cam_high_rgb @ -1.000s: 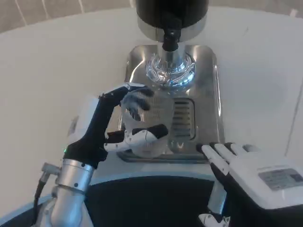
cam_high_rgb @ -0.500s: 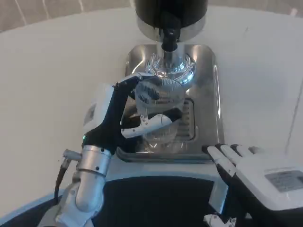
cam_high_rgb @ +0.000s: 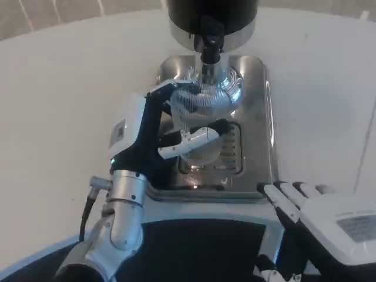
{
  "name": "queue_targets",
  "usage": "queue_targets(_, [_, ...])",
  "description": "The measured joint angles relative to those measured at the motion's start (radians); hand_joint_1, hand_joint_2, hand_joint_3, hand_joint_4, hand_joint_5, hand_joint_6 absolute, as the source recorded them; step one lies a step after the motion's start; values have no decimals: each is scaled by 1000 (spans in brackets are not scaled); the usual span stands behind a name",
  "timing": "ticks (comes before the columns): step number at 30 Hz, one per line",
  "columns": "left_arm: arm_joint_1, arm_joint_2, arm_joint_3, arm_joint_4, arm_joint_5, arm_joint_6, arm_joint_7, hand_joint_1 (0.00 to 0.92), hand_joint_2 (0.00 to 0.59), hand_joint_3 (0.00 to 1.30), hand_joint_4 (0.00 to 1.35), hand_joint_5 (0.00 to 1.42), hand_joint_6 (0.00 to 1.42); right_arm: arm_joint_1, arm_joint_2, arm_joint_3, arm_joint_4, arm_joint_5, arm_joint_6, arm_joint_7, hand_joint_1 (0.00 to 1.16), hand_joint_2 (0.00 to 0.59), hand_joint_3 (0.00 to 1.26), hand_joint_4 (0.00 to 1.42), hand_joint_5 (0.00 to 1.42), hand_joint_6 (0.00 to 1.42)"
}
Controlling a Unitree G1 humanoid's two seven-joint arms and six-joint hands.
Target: Grasp the cup under the faucet to collect the drink, then remove the cup.
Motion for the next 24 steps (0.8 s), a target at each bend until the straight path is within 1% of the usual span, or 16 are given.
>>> queue_targets(4, [-8,-2,-8,10,-1,6,14,534,32,777,827,1025,420,5,0,-8,0,11,-9,0,320,463,0,0,0,0])
queue_targets(7, [-16,-2,-13,15,-1,10,14,486,42,693,681,911,377,8,0,-15,0,15,-18,0,319,463,0,0,0,0])
queue_targets(8, [-18,-2,-15,17,-1,10,14,463,53,669,626,847,363,8,0,-17,0,16,-19,0,319,463,0,0,0,0])
queue_targets(9, [-18,-2,-16,17,-1,10,14,433,72,620,536,760,348,9,0,-19,0,16,-19,0,319,463,0,0,0,0])
queue_targets(10, [-18,-2,-17,17,-1,10,14,401,66,572,459,670,329,9,0,-20,0,16,-19,0,319,463,0,0,0,0])
queue_targets(11, [-18,-1,-19,18,-1,10,14,379,60,540,418,618,311,9,0,-20,0,16,-19,0,319,463,0,0,0,0])
queue_targets(13, [-18,0,-25,18,-1,10,14,347,60,513,376,577,295,9,0,-20,0,16,-19,0,319,463,0,0,0,0])
queue_targets(17, [-18,8,-41,21,3,10,16,320,57,463,296,473,275,9,0,-16,0,15,-19,0,319,463,0,0,0,0])
queue_targets(21, [-18,24,-53,21,11,10,22,318,60,435,245,412,269,10,0,3,0,12,-19,0,319,463,0,0,0,0])
queue_targets(22, [-18,27,-56,21,12,10,24,316,57,419,232,395,262,10,0,7,0,10,-18,0,319,463,0,0,0,0])
queue_targets(24, [-18,32,-61,21,18,11,31,305,51,346,154,316,227,11,0,16,0,6,-15,0,319,463,0,0,0,0])
